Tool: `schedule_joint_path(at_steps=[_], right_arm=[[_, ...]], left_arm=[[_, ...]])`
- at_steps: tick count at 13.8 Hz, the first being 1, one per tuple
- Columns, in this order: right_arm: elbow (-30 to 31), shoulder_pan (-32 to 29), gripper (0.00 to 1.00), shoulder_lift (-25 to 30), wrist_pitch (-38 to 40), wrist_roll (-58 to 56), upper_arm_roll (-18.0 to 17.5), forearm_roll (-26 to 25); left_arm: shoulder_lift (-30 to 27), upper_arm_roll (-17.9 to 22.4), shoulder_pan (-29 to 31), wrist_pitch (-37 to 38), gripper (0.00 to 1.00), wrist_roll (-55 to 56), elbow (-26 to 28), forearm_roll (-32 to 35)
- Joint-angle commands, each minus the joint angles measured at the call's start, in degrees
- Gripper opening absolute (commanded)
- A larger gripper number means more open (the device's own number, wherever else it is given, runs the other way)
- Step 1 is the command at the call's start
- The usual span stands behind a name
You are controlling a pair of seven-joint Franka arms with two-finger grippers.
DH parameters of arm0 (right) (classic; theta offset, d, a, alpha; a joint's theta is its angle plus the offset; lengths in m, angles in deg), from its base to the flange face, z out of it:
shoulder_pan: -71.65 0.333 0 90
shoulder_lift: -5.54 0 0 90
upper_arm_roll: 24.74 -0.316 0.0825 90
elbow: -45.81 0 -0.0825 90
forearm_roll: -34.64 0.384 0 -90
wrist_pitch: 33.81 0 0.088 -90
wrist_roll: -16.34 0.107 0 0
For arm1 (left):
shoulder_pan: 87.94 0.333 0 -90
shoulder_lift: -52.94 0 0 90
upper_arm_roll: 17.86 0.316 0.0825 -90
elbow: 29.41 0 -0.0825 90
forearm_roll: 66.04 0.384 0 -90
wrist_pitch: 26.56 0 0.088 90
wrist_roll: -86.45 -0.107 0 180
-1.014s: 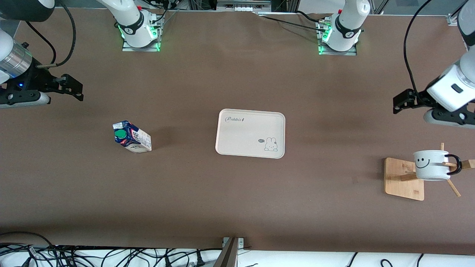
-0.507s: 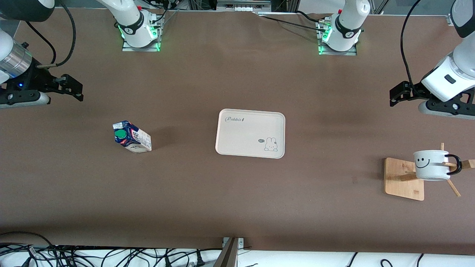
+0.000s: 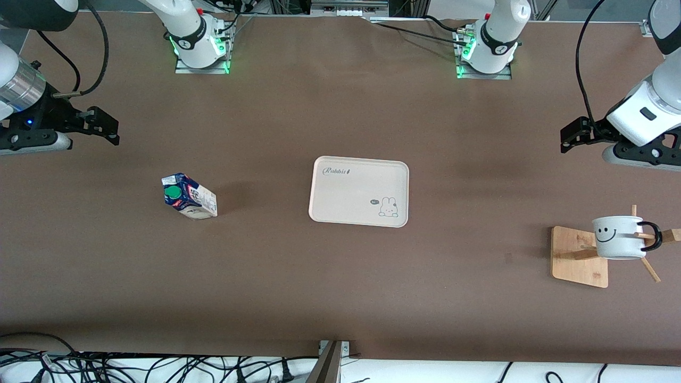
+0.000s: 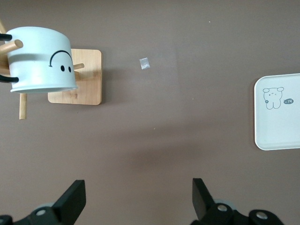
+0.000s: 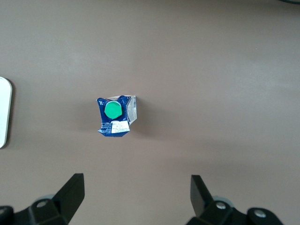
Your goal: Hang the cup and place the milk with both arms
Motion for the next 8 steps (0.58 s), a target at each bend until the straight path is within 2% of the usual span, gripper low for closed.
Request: schedule_joint_path(at_steps=[1, 3, 8], right_arm=[[-0.9, -0.1, 1.0, -0.2, 0.6, 0.2, 0.0, -0.7], [-0.8, -0.1, 1.0, -0.2, 0.8, 0.2, 0.0, -0.7], [-0.8, 0.0, 1.0, 0.2, 1.6, 0.8, -0.5, -0.5]], left_arm=[[0.9, 0.1, -0.3, 1.0, 1.0, 0.3, -2.7, -0.6], [2.2, 0.1, -0.4, 3.4, 1.0, 0.4, -4.9, -0.7], [2.6, 0.1, -0.3, 3.8, 1.0, 0.4, -5.2, -1.1]])
